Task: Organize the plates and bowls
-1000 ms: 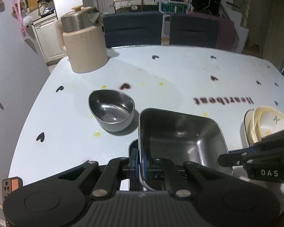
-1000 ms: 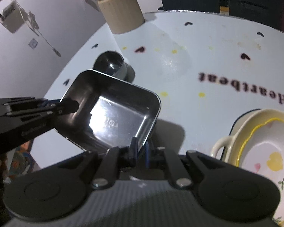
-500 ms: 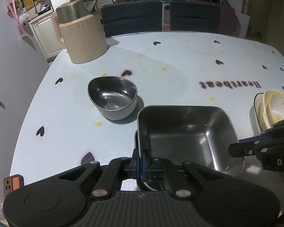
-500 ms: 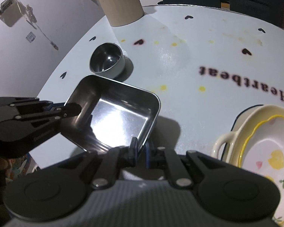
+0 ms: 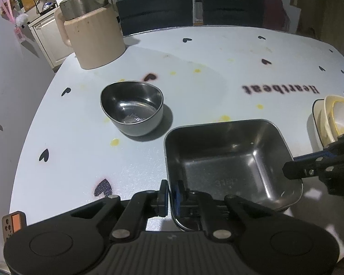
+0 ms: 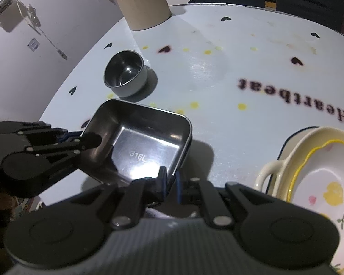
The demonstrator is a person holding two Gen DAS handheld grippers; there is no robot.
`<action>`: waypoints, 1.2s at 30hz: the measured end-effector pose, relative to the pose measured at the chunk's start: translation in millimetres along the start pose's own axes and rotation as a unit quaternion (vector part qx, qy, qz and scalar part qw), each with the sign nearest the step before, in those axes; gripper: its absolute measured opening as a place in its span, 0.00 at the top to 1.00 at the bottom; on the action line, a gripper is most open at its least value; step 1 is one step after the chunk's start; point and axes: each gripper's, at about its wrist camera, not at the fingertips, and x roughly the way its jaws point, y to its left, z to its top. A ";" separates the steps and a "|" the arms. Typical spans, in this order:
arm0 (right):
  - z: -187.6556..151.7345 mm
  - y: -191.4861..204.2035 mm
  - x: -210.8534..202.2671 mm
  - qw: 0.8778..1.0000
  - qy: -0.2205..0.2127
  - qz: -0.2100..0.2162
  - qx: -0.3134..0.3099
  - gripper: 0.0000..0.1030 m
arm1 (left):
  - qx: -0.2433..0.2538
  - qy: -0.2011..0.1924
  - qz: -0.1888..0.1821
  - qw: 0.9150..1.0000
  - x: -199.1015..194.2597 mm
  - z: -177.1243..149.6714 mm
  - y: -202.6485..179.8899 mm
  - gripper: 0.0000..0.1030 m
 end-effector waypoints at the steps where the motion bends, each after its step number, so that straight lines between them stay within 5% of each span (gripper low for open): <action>1: 0.0 -0.5 0.0 1.000 0.000 0.000 0.000 0.91 | 0.001 0.003 -0.001 1.000 1.7 -0.3 0.1 0.90; 12: 3.2 -4.5 4.2 0.999 0.002 -0.048 0.001 0.97 | 0.001 0.027 0.031 0.999 19.3 -2.3 7.7 0.90; 20: 3.0 -14.8 -1.9 0.999 -0.014 0.006 0.042 0.96 | -0.017 0.029 0.013 0.999 20.1 -3.0 15.8 0.91; 24: 3.6 -7.8 -3.8 0.998 -0.027 0.042 0.048 0.92 | -0.027 0.028 -0.002 0.999 20.9 -2.6 19.5 0.91; 27: 6.2 -8.0 1.4 0.997 -0.021 0.048 0.058 0.71 | -0.040 0.027 -0.018 0.999 21.0 -3.2 21.9 0.92; 29: 7.0 -10.2 8.7 0.996 -0.012 0.049 0.070 0.69 | -0.046 0.027 -0.031 0.998 21.0 -3.2 21.9 0.92; 32: 6.8 -10.6 15.3 0.996 -0.001 0.052 0.074 0.73 | -0.040 0.026 -0.032 0.998 21.7 -3.0 18.3 0.92; 34: 8.5 -6.6 18.6 0.998 -0.002 0.031 0.064 0.91 | -0.044 0.028 -0.038 0.998 23.6 -2.6 18.4 0.92; 36: 10.7 -7.2 19.8 0.998 -0.007 0.022 0.064 0.91 | -0.044 0.029 -0.040 0.998 26.0 -1.7 18.4 0.92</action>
